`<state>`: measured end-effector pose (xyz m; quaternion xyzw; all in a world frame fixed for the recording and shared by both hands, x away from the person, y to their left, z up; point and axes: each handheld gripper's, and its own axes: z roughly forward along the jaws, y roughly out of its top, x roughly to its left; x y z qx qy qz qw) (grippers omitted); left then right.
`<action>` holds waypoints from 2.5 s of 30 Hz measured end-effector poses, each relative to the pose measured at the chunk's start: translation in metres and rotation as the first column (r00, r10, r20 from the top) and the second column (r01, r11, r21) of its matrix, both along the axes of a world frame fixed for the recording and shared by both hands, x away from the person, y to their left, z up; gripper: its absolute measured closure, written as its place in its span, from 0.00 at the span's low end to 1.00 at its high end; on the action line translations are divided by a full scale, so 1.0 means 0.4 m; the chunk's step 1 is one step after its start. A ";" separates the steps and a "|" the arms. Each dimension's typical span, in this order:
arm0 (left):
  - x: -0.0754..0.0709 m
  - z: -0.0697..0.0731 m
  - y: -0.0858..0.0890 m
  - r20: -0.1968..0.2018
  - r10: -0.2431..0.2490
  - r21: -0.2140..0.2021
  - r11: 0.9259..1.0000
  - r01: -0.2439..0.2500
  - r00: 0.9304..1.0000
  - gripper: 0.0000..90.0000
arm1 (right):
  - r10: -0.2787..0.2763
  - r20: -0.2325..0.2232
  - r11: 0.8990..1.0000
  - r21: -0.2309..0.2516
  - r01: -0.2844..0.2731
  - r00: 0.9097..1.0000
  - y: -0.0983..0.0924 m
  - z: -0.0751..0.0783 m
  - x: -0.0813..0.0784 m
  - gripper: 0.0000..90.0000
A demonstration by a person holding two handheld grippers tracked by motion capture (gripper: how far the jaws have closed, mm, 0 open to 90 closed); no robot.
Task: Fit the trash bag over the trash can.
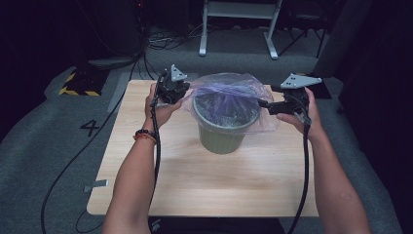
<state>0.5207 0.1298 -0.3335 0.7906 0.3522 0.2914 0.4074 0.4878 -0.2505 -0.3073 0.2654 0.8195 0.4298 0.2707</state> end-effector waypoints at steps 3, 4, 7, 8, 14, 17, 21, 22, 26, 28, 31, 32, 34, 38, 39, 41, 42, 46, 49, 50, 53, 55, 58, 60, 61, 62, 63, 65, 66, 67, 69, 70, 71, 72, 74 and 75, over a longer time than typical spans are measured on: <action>0.001 -0.006 0.002 -0.005 0.015 -0.013 1.000 -0.015 1.000 1.00 | 0.014 -0.028 1.000 0.009 -0.013 1.000 -0.019 -0.023 0.005 0.53; 0.002 -0.006 0.004 -0.010 0.013 -0.016 1.000 -0.013 1.000 1.00 | 0.028 -0.043 0.999 0.017 -0.027 0.999 -0.026 -0.029 0.009 0.59; 0.006 -0.010 0.003 -0.012 0.010 -0.015 1.000 -0.011 1.000 1.00 | 0.004 -0.043 1.000 0.013 -0.004 0.999 -0.040 -0.045 0.022 0.83; 0.007 -0.014 -0.001 -0.018 0.023 -0.017 1.000 -0.024 1.000 1.00 | -0.008 -0.032 1.000 0.013 0.009 0.999 -0.041 -0.049 0.026 0.90; 0.016 -0.050 -0.029 -0.034 0.052 -0.012 0.999 -0.052 0.998 1.00 | -0.082 -0.047 0.991 0.101 0.087 0.995 -0.037 -0.069 0.059 0.99; 0.025 -0.066 -0.034 -0.062 0.056 -0.008 0.998 -0.057 0.997 1.00 | -0.131 -0.068 0.984 0.113 0.138 0.989 -0.030 -0.085 0.080 1.00; 0.033 -0.080 -0.043 -0.080 0.065 0.012 0.998 -0.064 0.995 1.00 | -0.159 -0.087 0.980 0.106 0.168 0.983 -0.012 -0.104 0.102 1.00; 0.035 -0.086 -0.044 -0.087 0.065 0.014 0.998 -0.064 0.994 1.00 | -0.166 -0.095 0.979 0.101 0.176 0.981 -0.006 -0.109 0.107 1.00; 0.041 -0.104 -0.040 -0.122 0.049 -0.018 0.999 -0.051 0.991 1.00 | -0.159 -0.123 0.981 0.090 0.170 0.980 0.012 -0.136 0.121 1.00; 0.042 -0.110 -0.035 -0.145 0.029 -0.038 0.999 -0.035 0.989 1.00 | -0.153 -0.129 0.982 0.091 0.165 0.980 0.016 -0.146 0.124 1.00; 0.044 -0.120 -0.025 -0.175 0.014 -0.077 0.997 -0.028 0.984 0.99 | -0.138 -0.162 0.979 0.126 0.159 0.977 0.016 -0.157 0.132 1.00; 0.045 -0.123 -0.022 -0.179 0.025 -0.076 0.996 -0.039 0.984 0.97 | -0.123 -0.187 0.976 0.156 0.153 0.975 0.013 -0.163 0.138 1.00; 0.046 -0.127 -0.011 -0.185 0.050 -0.095 0.993 -0.068 0.982 0.93 | -0.121 -0.245 0.971 0.172 0.166 0.962 0.009 -0.182 0.154 1.00; 0.042 -0.132 0.013 -0.174 0.029 -0.121 0.991 -0.051 0.984 0.97 | -0.126 -0.311 0.960 0.201 0.195 0.942 -0.008 -0.228 0.175 1.00; 0.042 -0.135 0.015 -0.175 0.010 -0.131 0.991 -0.034 0.985 0.99 | -0.119 -0.318 0.959 0.209 0.192 0.941 -0.010 -0.233 0.175 1.00; 0.039 -0.139 0.016 -0.174 -0.001 -0.139 0.990 -0.023 0.985 1.00 | -0.114 -0.322 0.955 0.226 0.193 0.940 -0.013 -0.241 0.173 1.00; 0.038 -0.141 0.016 -0.169 -0.001 -0.144 0.989 -0.023 0.986 1.00 | -0.112 -0.319 0.956 0.225 0.190 0.941 -0.013 -0.241 0.170 1.00; 0.042 -0.149 0.013 -0.183 0.003 -0.151 0.988 -0.031 0.983 1.00 | -0.109 -0.317 0.965 0.195 0.177 0.942 0.003 -0.246 0.167 1.00; 0.054 -0.128 0.012 -0.171 0.080 -0.156 0.982 -0.107 0.982 0.79 | -0.173 -0.309 0.970 0.112 0.217 0.935 0.017 -0.242 0.187 0.99; 0.055 -0.118 0.018 -0.165 0.058 -0.198 0.976 -0.091 0.985 0.79 | -0.183 -0.310 0.967 0.114 0.228 0.933 0.019 -0.236 0.192 1.00; 0.059 -0.100 0.019 -0.146 0.022 -0.191 0.980 -0.050 0.989 0.75 | -0.168 -0.316 0.961 0.160 0.227 0.934 0.028 -0.229 0.199 1.00; 0.063 -0.104 0.016 -0.158 0.015 -0.176 0.983 -0.043 0.987 0.84 | -0.173 -0.341 0.965 0.130 0.229 0.924 0.036 -0.246 0.207 1.00; 0.065 -0.119 0.012 -0.174 -0.024 -0.190 0.982 -0.010 0.985 0.95 | -0.168 -0.369 0.961 0.148 0.236 0.914 0.038 -0.272 0.211 0.99; 0.064 -0.128 0.005 -0.185 -0.057 -0.196 0.980 0.020 0.981 1.00 | -0.161 -0.385 0.964 0.136 0.228 0.909 0.047 -0.291 0.208 0.99; 0.062 -0.133 0.002 -0.182 -0.062 -0.188 0.982 0.027 0.981 1.00 | -0.155 -0.386 0.967 0.129 0.220 0.909 0.051 -0.296 0.206 0.99; 0.062 -0.138 0.000 -0.192 -0.070 -0.186 0.982 0.033 0.979 1.00 | -0.146 -0.394 0.965 0.146 0.218 0.908 0.051 -0.300 0.204 0.99; 0.063 -0.145 -0.001 -0.201 -0.071 -0.191 0.981 0.032 0.977 1.00 | -0.145 -0.398 0.964 0.151 0.220 0.906 0.048 -0.304 0.203 0.99; 0.067 -0.159 -0.002 -0.221 -0.062 -0.191 0.981 0.019 0.973 1.00 | -0.143 -0.409 0.965 0.146 0.219 0.901 0.044 -0.311 0.203 0.98; 0.070 -0.166 -0.004 -0.235 -0.052 -0.181 0.983 0.009 0.971 1.00 | -0.149 -0.416 0.966 0.134 0.222 0.897 0.042 -0.316 0.204 0.98; 0.073 -0.174 -0.006 -0.249 -0.039 -0.167 0.986 -0.003 0.968 1.00 | -0.162 -0.424 0.966 0.116 0.231 0.891 0.041 -0.322 0.204 0.98; 0.076 -0.189 -0.006 -0.278 -0.029 -0.166 0.986 -0.019 0.960 1.00 | -0.191 -0.430 0.964 0.085 0.251 0.882 0.039 -0.335 0.205 0.98; 0.073 -0.198 -0.005 -0.282 -0.030 -0.169 0.985 -0.019 0.959 1.00 | -0.198 -0.427 0.964 0.079 0.254 0.883 0.036 -0.342 0.203 0.98; 0.070 -0.203 -0.004 -0.285 -0.034 -0.169 0.985 -0.015 0.958 1.00 | -0.189 -0.427 0.966 0.083 0.246 0.884 0.033 -0.349 0.197 0.98; 0.067 -0.213 -0.002 -0.291 -0.038 -0.158 0.987 -0.009 0.956 1.00 | -0.186 -0.424 0.966 0.085 0.243 0.886 0.030 -0.354 0.192 0.98; 0.059 -0.225 0.009 -0.297 -0.040 -0.166 0.986 -0.010 0.954 1.00 | -0.175 -0.425 0.966 0.101 0.238 0.888 0.018 -0.363 0.178 0.98; 0.053 -0.231 0.019 -0.300 -0.051 -0.185 0.983 -0.006 0.953 1.00 | -0.169 -0.421 0.967 0.105 0.234 0.891 0.011 -0.364 0.169 0.99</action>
